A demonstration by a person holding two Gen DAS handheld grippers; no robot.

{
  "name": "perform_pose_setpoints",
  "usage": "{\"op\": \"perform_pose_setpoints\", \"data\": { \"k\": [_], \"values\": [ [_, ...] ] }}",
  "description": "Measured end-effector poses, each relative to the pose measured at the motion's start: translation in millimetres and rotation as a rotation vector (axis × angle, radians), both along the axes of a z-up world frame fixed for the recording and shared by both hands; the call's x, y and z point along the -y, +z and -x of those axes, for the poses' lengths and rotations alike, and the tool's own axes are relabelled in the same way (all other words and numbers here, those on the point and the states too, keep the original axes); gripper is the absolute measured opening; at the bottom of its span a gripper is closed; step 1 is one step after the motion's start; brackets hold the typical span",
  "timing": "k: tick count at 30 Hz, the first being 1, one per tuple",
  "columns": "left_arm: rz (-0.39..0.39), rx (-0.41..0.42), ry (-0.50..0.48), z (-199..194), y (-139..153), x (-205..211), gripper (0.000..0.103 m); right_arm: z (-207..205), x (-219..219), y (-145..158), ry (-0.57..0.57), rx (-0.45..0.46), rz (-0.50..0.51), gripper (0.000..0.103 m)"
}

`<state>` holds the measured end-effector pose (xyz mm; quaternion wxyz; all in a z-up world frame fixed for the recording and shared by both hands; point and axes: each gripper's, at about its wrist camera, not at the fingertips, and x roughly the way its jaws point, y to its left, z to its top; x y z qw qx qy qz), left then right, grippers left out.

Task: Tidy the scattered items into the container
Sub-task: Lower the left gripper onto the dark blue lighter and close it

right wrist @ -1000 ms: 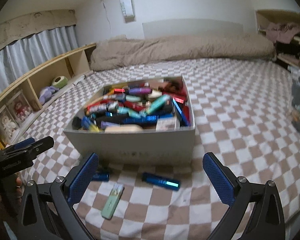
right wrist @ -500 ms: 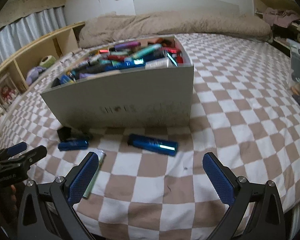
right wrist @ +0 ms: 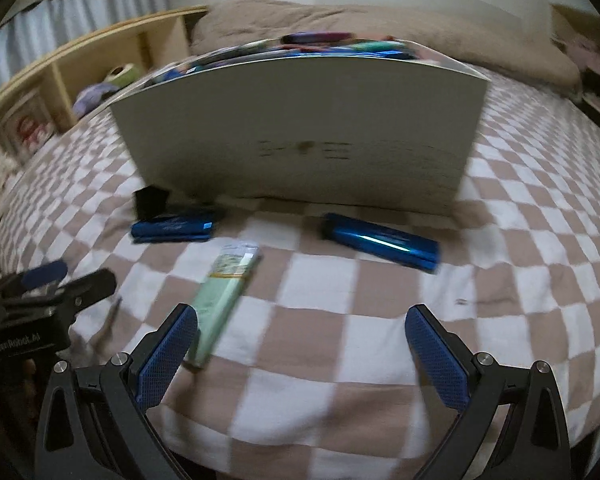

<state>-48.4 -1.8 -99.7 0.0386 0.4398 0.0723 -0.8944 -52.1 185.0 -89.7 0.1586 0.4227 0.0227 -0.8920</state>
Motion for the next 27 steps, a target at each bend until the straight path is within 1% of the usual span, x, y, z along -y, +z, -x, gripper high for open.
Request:
{"op": "perform_pose_setpoints", "data": {
  "k": [4,8,11,13,18,23,27],
  "values": [
    [-0.017,-0.013,0.03,-5.0,0.1,10.4,0.103,-1.5,19.3,-4.5,0.051,-0.011,-0.057,0.103],
    [-0.031,-0.017,0.048,-7.8,0.2,17.0,0.103,3.3,17.7,-11.1,0.025,-0.021,-0.101,0.103],
    [-0.02,-0.009,0.056,-4.0,0.4,12.7,0.103,6.5,4.8,-10.1,-0.028,-0.025,-0.094,0.103],
    [-0.016,-0.006,0.046,-1.0,-0.8,7.1,0.103,9.7,-8.4,-10.9,-0.082,-0.028,-0.09,0.103],
    [0.001,0.003,0.027,10.2,-3.9,-9.4,0.103,13.7,-39.6,-12.3,-0.179,-0.019,-0.036,0.103],
    [-0.016,0.008,-0.004,24.8,-5.4,-26.6,0.103,15.4,-64.7,-10.2,-0.277,-0.022,0.003,0.103],
    [-0.035,0.002,-0.018,37.1,-6.8,-37.6,0.103,15.5,-75.8,-8.9,-0.308,-0.024,0.03,0.103]
  ]
}}
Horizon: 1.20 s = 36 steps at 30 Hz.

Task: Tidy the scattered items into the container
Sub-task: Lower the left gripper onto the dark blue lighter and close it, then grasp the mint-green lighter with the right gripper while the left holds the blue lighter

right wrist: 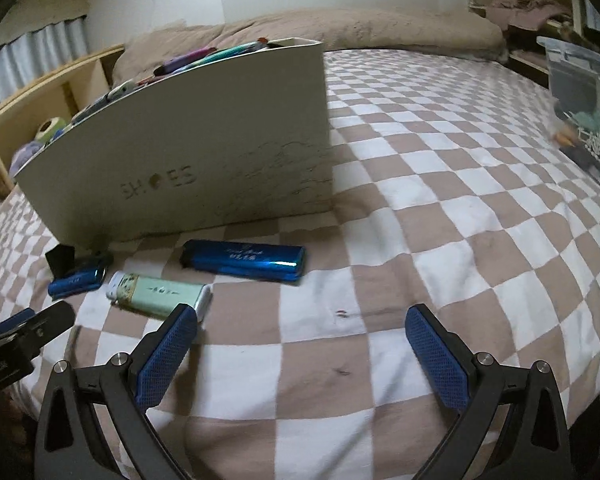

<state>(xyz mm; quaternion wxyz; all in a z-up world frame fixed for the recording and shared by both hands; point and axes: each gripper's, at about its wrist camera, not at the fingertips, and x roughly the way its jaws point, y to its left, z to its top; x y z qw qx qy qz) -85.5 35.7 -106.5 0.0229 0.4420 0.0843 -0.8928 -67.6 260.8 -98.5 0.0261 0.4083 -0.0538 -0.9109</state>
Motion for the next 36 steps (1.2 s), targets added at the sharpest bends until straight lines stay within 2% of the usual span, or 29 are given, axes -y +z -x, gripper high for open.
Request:
{"op": "perform_pose_setpoints", "data": {
  "k": [6,10,14,18,22,26,36],
  "values": [
    [-0.038,-0.003,0.061,20.5,-2.4,-3.0,0.103,-2.8,-19.2,1.8,-0.042,-0.008,0.041,0.103],
    [-0.014,-0.003,0.089,29.9,-5.1,-8.4,0.103,1.3,1.3,-2.1,-0.044,-0.01,-0.002,0.103],
    [0.036,-0.007,0.098,33.5,-7.8,-14.9,0.102,-2.1,3.1,-2.8,-0.061,-0.048,0.009,0.103],
    [0.054,-0.031,0.09,30.9,-9.3,-14.5,0.098,-2.6,3.8,-2.3,-0.067,-0.063,0.001,0.103],
    [0.063,-0.058,0.07,29.2,-8.4,-6.2,0.083,-5.2,6.3,-1.6,-0.076,-0.076,-0.007,0.103],
    [0.027,-0.075,0.038,22.5,-6.9,4.8,0.083,-9.6,12.2,-1.8,-0.069,-0.085,-0.021,0.103],
    [0.056,-0.096,-0.04,4.7,-1.1,22.1,0.083,-17.0,29.6,-1.9,-0.024,-0.072,-0.032,0.103]
  ]
}}
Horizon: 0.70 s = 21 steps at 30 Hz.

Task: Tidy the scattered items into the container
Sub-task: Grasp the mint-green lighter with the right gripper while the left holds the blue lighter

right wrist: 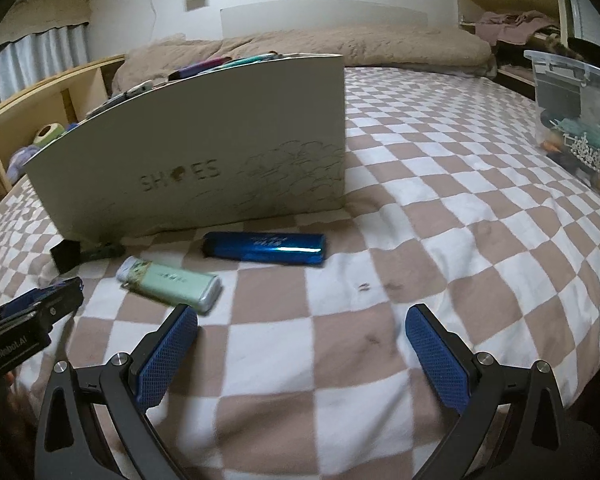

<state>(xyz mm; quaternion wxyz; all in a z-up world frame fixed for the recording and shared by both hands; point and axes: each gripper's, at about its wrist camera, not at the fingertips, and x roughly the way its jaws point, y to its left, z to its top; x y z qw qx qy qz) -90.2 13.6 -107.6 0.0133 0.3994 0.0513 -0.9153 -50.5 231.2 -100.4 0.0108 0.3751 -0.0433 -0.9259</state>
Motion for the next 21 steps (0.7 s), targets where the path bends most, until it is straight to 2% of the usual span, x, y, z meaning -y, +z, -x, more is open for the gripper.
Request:
{"op": "perform_pose_setpoints", "data": {
  "k": [6,10,14,19,21],
  "values": [
    [0.035,0.008,-0.042,-1.4,-1.1,12.4,0.084,-3.8,18.7,3.3,0.045,0.006,0.006,0.103],
    [0.033,-0.004,-0.013,-17.4,2.9,12.8,0.084,4.0,39.5,7.2,0.09,0.019,0.009,0.103],
    [0.01,-0.01,-0.001,-22.9,5.6,21.0,0.084,19.7,51.3,8.0,0.064,0.064,0.079,0.103],
    [0.029,-0.026,0.043,-28.4,6.0,31.7,0.09,33.1,76.5,7.1,0.054,0.088,0.095,0.103],
    [0.014,-0.028,0.047,-27.4,5.4,34.7,0.091,40.4,83.9,2.5,0.049,0.101,0.065,0.103]
  ]
}}
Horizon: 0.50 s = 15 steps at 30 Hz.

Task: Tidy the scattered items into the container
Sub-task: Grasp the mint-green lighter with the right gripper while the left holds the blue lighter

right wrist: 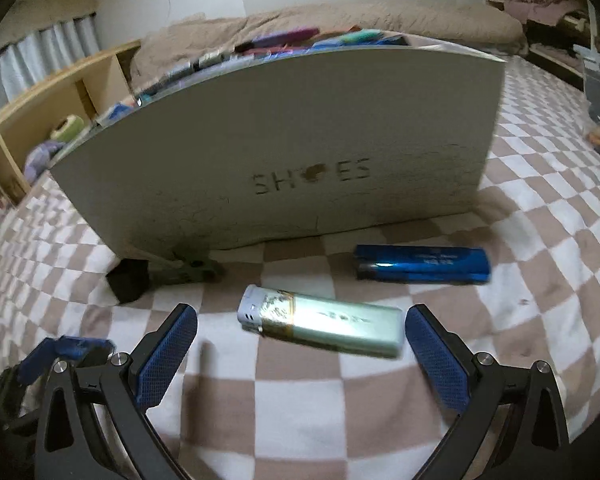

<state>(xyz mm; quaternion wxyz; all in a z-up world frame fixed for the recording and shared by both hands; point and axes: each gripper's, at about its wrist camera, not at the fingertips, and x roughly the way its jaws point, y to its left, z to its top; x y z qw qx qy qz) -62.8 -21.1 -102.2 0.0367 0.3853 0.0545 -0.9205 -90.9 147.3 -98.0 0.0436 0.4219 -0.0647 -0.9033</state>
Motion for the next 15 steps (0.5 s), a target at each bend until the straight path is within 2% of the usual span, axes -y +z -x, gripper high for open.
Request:
{"op": "perform_pose_setpoints", "data": {
  "k": [2,5,9,10,15],
  "values": [
    [0.001,-0.004,-0.001,0.0,-1.0,0.0,0.094,3.0,5.2,-5.3,0.001,-0.004,-0.046,0.103],
    [0.03,-0.006,-0.005,-1.9,-3.7,-6.8,0.096,-0.5,2.7,-8.1,0.021,-0.024,-0.046,0.103],
    [0.089,0.001,0.001,-2.5,-8.3,-17.4,0.101,-4.6,-9.9,-7.7,0.015,-0.025,-0.026,0.085],
    [0.098,0.002,0.008,-2.7,-8.6,-18.5,0.102,-5.8,-12.1,-7.5,0.018,-0.025,-0.026,0.084],
    [0.103,0.001,0.053,-5.6,-9.4,-19.6,0.103,-12.8,-18.3,-7.9,0.065,-0.023,-0.009,0.084]
  ]
}}
